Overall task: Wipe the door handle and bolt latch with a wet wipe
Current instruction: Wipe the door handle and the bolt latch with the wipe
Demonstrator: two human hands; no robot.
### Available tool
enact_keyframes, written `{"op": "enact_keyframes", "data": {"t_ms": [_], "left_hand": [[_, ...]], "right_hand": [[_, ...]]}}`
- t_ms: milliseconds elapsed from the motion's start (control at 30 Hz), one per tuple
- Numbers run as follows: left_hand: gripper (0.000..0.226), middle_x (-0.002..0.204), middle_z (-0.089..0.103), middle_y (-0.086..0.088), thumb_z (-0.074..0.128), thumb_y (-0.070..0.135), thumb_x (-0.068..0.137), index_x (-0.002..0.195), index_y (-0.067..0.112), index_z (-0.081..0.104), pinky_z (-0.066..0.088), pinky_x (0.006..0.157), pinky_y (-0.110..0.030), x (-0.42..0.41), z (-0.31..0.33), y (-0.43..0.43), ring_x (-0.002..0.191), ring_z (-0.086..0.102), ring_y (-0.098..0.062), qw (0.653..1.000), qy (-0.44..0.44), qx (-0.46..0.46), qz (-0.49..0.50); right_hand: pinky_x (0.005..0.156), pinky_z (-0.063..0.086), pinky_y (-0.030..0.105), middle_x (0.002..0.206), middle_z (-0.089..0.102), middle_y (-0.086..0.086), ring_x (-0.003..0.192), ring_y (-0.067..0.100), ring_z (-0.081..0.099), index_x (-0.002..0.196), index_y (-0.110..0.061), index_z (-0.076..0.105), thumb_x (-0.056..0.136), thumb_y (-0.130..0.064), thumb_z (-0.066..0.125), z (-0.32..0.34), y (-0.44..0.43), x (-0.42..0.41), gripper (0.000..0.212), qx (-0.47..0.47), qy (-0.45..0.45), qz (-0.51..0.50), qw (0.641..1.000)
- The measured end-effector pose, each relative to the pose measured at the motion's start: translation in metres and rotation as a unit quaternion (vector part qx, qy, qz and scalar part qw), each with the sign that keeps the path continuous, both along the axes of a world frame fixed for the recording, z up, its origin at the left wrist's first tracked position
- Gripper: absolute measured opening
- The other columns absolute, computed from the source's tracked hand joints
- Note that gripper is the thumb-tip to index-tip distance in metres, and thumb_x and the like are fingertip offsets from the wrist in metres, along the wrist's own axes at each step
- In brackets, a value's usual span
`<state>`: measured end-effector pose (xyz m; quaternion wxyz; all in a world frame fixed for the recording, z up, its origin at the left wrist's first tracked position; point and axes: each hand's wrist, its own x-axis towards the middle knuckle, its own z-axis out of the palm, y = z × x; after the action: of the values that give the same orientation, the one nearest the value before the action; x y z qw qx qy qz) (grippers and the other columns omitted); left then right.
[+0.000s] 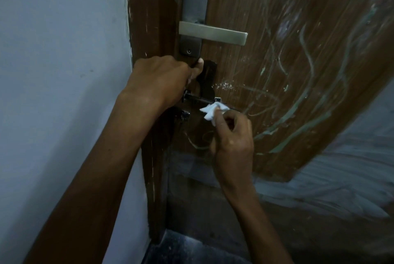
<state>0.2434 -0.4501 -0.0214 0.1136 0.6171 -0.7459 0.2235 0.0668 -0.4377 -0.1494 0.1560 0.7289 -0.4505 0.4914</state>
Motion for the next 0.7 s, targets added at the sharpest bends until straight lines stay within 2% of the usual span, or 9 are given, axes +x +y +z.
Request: {"op": "enact_keyframes", "data": {"t_ms": [167,267,433,600,700], "left_hand": [[0.076,0.112,0.065,-0.008,0.054,0.015,0.097,0.154,0.043,0.012,0.049,0.066,-0.038,0.002,-0.002,-0.001,0.091,0.063,-0.028,1.000,0.004,-0.011,-0.010],[0.077,0.113,0.065,-0.007,0.055,0.015,0.097,0.154,0.042,0.010,0.047,0.065,-0.037,0.002,-0.003,-0.002,0.093,0.063,-0.027,1.000,-0.002,-0.015,-0.012],[0.068,0.112,0.064,-0.011,0.049,0.019,0.099,0.154,0.042,0.017,0.040,0.064,-0.035,-0.001,-0.002,0.001,0.092,0.062,-0.029,1.000,0.005,-0.029,0.004],[0.074,0.110,0.065,-0.009,0.056,0.017,0.096,0.154,0.041,0.016,0.040,0.060,-0.033,0.002,-0.006,-0.004,0.087,0.062,-0.027,1.000,-0.014,-0.023,0.005],[0.076,0.107,0.064,-0.007,0.058,0.016,0.095,0.154,0.041,0.018,0.043,0.060,-0.034,0.002,-0.007,-0.006,0.085,0.062,-0.026,1.000,-0.015,-0.025,0.006]], "right_hand": [[0.081,0.050,0.033,0.127,0.057,0.014,0.107,0.027,0.052,0.132,-0.005,0.061,0.088,0.002,0.064,0.013,-0.017,-0.007,0.044,0.052,0.093,-0.032,0.994],[0.073,0.050,0.033,0.118,0.062,0.013,0.100,0.028,0.054,0.132,-0.004,0.061,0.090,-0.005,0.067,0.017,-0.026,-0.010,0.043,0.036,0.115,-0.040,0.992],[0.069,0.043,0.033,0.111,0.064,0.013,0.092,0.026,0.049,0.127,-0.002,0.064,0.093,-0.004,0.056,0.016,-0.030,-0.030,0.035,-0.010,0.161,-0.049,0.986],[0.070,0.042,0.034,0.106,0.065,0.013,0.093,0.028,0.050,0.123,-0.003,0.068,0.085,0.003,0.070,0.017,-0.015,-0.067,0.038,0.003,0.132,-0.085,0.988],[0.072,0.041,0.033,0.109,0.066,0.013,0.096,0.027,0.048,0.122,-0.003,0.069,0.083,0.005,0.070,0.025,-0.006,-0.069,0.040,-0.006,0.096,-0.084,0.992]]}}
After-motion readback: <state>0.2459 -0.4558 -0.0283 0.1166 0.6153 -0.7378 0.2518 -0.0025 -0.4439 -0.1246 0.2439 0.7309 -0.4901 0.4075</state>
